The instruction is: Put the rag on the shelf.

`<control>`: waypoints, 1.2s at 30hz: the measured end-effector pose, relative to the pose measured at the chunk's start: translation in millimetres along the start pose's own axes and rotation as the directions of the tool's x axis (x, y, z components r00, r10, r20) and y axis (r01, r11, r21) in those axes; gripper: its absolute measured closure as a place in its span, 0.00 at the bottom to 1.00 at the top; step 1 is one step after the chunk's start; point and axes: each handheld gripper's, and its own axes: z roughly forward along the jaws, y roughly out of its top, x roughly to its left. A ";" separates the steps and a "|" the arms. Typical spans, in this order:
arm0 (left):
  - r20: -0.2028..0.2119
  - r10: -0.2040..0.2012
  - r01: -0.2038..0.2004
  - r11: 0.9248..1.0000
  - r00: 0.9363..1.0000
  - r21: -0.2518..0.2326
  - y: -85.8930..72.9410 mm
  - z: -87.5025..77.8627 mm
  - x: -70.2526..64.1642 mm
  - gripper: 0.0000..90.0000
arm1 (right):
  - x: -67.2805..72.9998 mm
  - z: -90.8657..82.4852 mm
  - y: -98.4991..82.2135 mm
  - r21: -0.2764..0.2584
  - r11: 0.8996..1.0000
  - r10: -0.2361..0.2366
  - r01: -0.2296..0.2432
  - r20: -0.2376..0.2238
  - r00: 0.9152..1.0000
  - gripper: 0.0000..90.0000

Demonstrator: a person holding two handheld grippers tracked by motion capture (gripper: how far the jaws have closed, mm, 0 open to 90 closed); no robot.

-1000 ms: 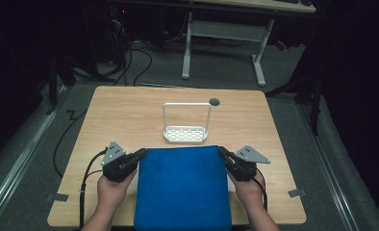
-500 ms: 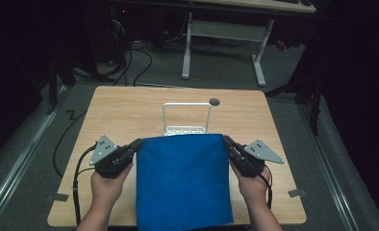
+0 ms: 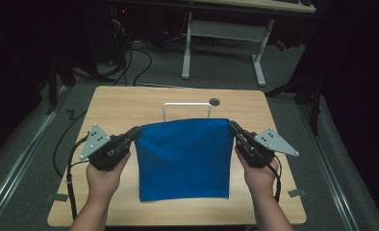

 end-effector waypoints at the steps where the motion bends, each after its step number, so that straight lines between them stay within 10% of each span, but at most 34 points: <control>1: -0.003 0.002 -0.002 1.000 1.000 -0.008 3.9 0.7 0.3 0.98 | -0.1 0.0 3.7 -0.007 1.000 -0.003 0.003 0.000 1.000 0.98; 12: -0.031 0.041 -0.043 0.995 0.999 -0.084 44.0 11.3 11.0 0.98 | -5.9 6.5 36.7 -0.064 0.997 -0.035 0.035 0.014 0.999 0.98; 36: -0.134 0.087 -0.086 0.996 0.987 0.017 69.7 78.6 53.9 0.98 | -43.0 59.0 66.1 -0.041 0.999 -0.010 0.013 0.073 0.997 0.98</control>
